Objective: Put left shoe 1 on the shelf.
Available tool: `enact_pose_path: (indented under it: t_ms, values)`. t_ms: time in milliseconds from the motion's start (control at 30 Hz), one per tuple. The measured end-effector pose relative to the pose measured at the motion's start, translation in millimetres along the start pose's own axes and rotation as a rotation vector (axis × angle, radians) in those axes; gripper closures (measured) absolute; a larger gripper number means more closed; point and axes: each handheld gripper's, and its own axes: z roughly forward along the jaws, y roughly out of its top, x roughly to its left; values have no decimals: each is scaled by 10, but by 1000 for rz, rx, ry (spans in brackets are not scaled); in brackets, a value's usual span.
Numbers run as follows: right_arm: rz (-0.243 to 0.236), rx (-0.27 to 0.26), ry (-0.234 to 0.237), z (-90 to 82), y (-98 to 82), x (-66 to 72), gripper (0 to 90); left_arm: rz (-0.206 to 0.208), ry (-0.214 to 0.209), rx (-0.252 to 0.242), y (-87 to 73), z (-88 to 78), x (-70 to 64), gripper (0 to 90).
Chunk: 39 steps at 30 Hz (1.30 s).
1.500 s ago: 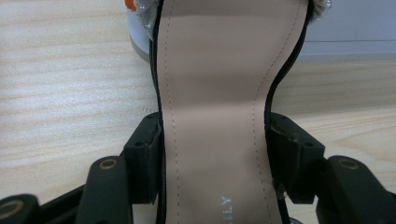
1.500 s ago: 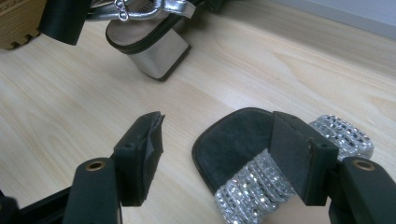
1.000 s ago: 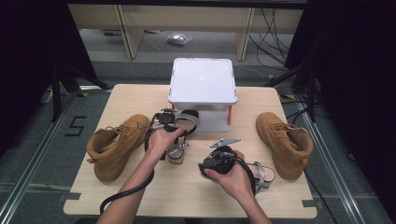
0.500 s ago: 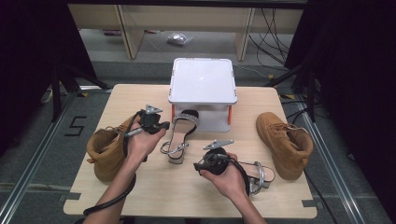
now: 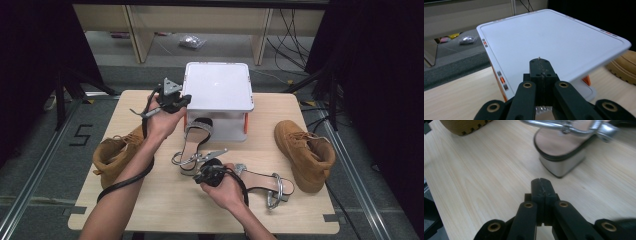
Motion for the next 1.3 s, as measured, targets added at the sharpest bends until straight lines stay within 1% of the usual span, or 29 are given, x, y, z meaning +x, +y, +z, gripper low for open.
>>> enact_pose_path:
  t_ms: [33,67,100,133,167,233,267,300,333,433,500,533,633,667,700,767,800,833,867,900,933,1067,1100,1133,1167,1200,1233,1267,1300]
  values:
    - [-4,1,1,28,6,15,900,0,0,0,0,0,0,896]
    - [-3,12,8,65,19,39,900,-5,13,16,2,115,47,896]
    - [-13,9,9,92,25,44,900,-5,13,16,2,115,47,896]
    - [-26,7,15,131,34,52,900,-9,24,33,-27,213,89,896]
    - [-26,7,15,131,34,52,900,-9,24,33,-27,213,89,896]
    - [-24,7,26,192,50,80,900,-5,22,51,-76,281,105,896]
    - [-14,13,28,213,56,95,900,-6,23,56,-92,297,105,896]
    - [-25,2,27,258,69,94,900,-6,21,59,-107,312,103,896]
    - [-9,6,26,277,74,108,900,-3,23,49,-122,323,100,896]
    - [-19,-6,25,327,82,103,900,0,22,55,-115,321,97,897]
    - [-9,1,23,357,86,118,900,9,22,58,-114,324,99,897]
    - [-10,2,10,386,86,126,900,18,26,62,-115,322,94,897]
    - [-19,-5,-6,409,85,119,900,9,26,56,-121,323,91,898]
    - [-7,0,-9,412,88,129,900,-1,24,54,-124,323,99,898]
    - [-41,-16,-15,423,96,104,900,-7,23,53,-125,323,100,898]
    - [-40,-27,-21,427,104,98,900,-5,25,54,-126,322,99,898]
    - [-8,-31,-14,435,106,102,900,-6,30,56,-124,323,91,898]
    - [-4,-34,-17,441,107,96,900,-6,30,56,-124,323,91,898]
    - [14,-35,-17,445,107,98,900,3,33,61,-119,324,85,898]
    - [-15,-44,-17,450,111,72,900,3,33,61,-119,324,85,899]
    - [20,-47,-26,447,107,76,900,5,37,61,-115,328,76,899]
    - [21,-41,-30,434,108,57,900,8,37,68,-109,327,77,899]
    - [7,-51,-45,437,105,63,900,7,36,66,-110,327,78,898]
    - [-12,-42,-46,428,109,51,900,6,38,64,-112,326,78,898]
    - [-12,-40,-47,422,107,47,900,5,38,62,-115,326,77,899]
    - [-14,-33,-64,405,106,47,900,8,38,64,-117,324,79,898]
    - [-4,-34,-63,398,108,54,900,5,38,62,-115,326,79,899]
    - [-7,-31,-80,376,116,60,900,5,38,63,-114,326,79,899]
    - [-7,-31,-80,376,116,60,900,5,38,63,-114,326,79,899]
